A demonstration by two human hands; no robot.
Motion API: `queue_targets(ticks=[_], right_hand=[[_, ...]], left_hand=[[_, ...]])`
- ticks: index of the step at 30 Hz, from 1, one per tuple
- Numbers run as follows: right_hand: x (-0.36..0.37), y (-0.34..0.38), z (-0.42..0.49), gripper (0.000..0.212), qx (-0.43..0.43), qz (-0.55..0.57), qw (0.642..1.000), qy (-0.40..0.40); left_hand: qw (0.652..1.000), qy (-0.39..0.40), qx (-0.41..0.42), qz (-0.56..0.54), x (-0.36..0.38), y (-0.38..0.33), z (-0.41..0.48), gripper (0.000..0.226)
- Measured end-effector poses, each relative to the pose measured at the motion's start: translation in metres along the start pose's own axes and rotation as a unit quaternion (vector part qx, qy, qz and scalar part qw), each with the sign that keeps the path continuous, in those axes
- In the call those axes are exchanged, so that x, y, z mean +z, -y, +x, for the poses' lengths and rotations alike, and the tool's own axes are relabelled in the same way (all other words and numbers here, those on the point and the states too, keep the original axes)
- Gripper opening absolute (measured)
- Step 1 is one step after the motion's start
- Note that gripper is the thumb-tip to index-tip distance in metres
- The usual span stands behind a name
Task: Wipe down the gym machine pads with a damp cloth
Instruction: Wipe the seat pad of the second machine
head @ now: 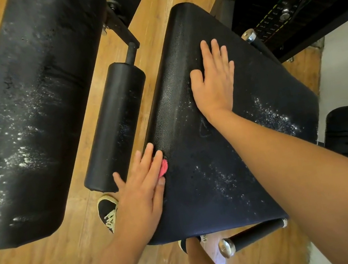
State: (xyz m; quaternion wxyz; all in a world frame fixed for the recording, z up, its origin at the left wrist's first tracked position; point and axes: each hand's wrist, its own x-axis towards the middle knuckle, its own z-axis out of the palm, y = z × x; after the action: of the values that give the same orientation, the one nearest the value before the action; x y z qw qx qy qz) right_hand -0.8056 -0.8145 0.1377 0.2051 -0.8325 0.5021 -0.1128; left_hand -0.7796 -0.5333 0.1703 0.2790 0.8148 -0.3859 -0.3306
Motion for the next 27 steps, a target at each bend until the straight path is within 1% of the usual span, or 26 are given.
queue_targets(ticks=[3, 6, 10, 12, 14, 17, 21, 24, 27], right_hand=[[0.0, -0.001, 0.001, 0.068, 0.0, 0.001, 1.0, -0.001], [0.0, -0.001, 0.001, 0.067, -0.001, -0.002, 1.0, -0.001], [0.0, -0.002, 0.001, 0.068, 0.002, 0.0, 1.0, 0.0], [0.0, -0.002, 0.0, 0.068, 0.003, 0.001, 1.0, 0.001], [0.0, -0.001, 0.0, 0.068, 0.002, -0.001, 1.0, 0.001], [0.0, -0.001, 0.001, 0.068, 0.001, -0.003, 1.0, 0.002], [-0.001, -0.001, 0.0, 0.067, -0.001, -0.007, 1.0, 0.004], [-0.002, -0.001, 0.0, 0.068, -0.002, -0.005, 1.0, 0.005], [-0.002, -0.001, 0.0, 0.068, -0.002, -0.007, 1.0, 0.004]], left_hand=[[1.0, -0.014, 0.01, 0.021, 0.001, -0.005, 0.013, 0.048], [1.0, -0.015, 0.01, 0.01, 0.002, -0.003, 0.023, 0.044], [1.0, -0.004, 0.005, -0.009, 0.005, 0.0, 0.01, 0.048], [1.0, -0.003, -0.002, -0.016, 0.006, 0.001, 0.0, 0.046], [1.0, -0.009, -0.002, -0.007, 0.007, 0.003, -0.013, 0.042], [1.0, -0.013, -0.003, 0.012, 0.012, 0.007, -0.038, 0.048], [0.998, -0.031, 0.024, 0.056, 0.02, 0.015, -0.064, 0.05], [0.996, -0.039, 0.033, 0.074, 0.02, 0.016, -0.06, 0.049], [0.996, -0.043, 0.041, 0.066, 0.018, 0.014, -0.05, 0.049]])
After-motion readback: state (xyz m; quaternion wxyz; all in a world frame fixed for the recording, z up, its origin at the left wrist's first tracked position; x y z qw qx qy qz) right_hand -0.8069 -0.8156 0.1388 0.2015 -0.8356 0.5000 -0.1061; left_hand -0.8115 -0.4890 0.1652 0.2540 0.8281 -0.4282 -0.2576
